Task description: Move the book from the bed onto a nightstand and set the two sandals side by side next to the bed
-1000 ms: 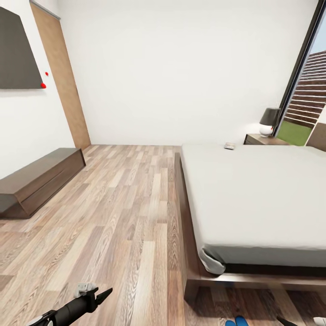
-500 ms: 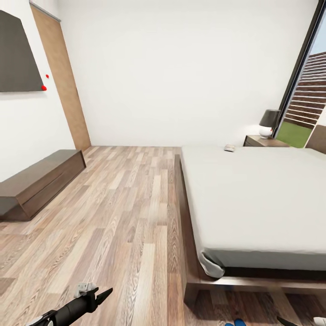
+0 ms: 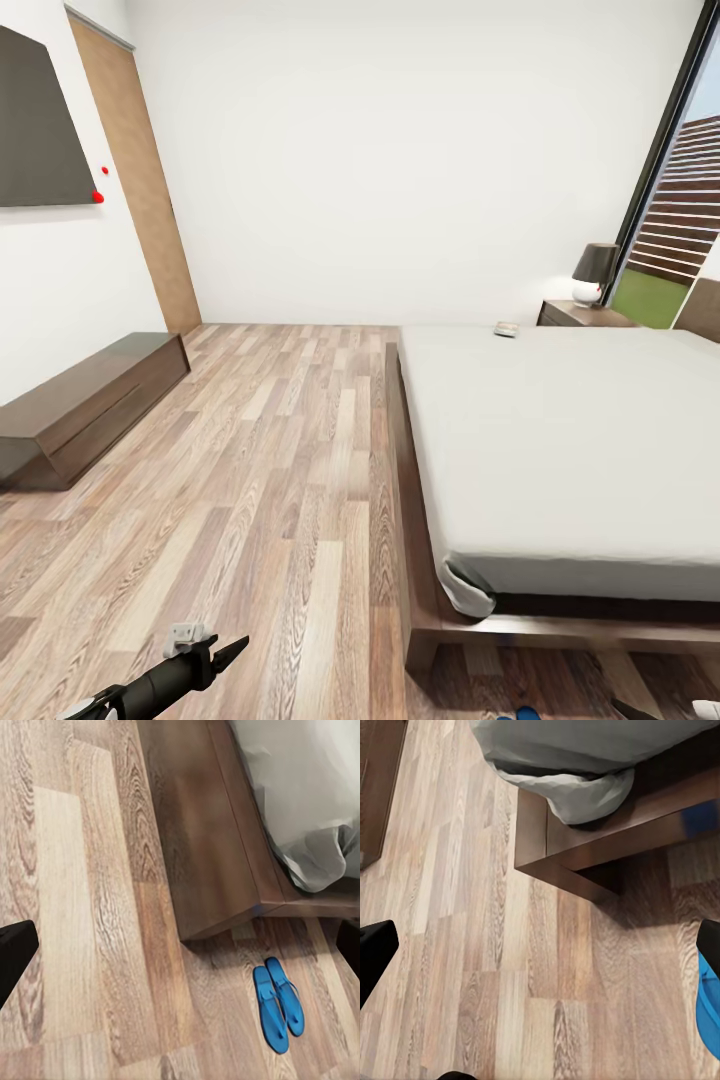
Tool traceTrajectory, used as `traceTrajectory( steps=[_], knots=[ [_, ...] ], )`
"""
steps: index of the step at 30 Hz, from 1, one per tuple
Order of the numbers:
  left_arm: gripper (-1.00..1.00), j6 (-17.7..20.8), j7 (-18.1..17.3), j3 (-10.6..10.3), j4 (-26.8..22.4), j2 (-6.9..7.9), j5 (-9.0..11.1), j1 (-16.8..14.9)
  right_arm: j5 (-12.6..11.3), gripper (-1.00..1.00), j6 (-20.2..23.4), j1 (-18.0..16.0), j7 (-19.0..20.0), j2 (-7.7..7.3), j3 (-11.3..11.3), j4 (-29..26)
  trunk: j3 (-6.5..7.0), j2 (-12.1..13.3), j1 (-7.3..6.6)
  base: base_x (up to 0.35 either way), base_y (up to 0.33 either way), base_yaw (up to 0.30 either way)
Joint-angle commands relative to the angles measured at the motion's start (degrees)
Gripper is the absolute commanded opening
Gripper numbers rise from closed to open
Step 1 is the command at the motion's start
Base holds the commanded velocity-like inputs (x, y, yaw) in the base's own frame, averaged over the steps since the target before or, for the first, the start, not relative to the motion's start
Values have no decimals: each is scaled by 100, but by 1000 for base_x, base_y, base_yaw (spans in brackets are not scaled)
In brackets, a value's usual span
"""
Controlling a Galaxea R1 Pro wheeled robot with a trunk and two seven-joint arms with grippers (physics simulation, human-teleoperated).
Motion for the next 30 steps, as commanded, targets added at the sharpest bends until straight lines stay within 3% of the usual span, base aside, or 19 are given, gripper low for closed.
traceTrajectory(
  steps=[1, 13, 30],
  knots=[
    [100, 10, -26, 10, 5, 0, 18, -4, 42, 100, -15, -4, 14, -1, -45, 4, -5, -2, -1, 0, 0, 0],
    [100, 9, -27, 11, 5, 0, 18, -4, 45, 100, -15, -1, 15, -1, -45, 4, 1, -2, -1, 0, 0, 0],
    [100, 9, -27, 11, 5, 0, 18, -4, 45, 100, -15, -2, 16, -1, -45, 4, 115, -2, -1, 0, 0, 0]
  ],
)
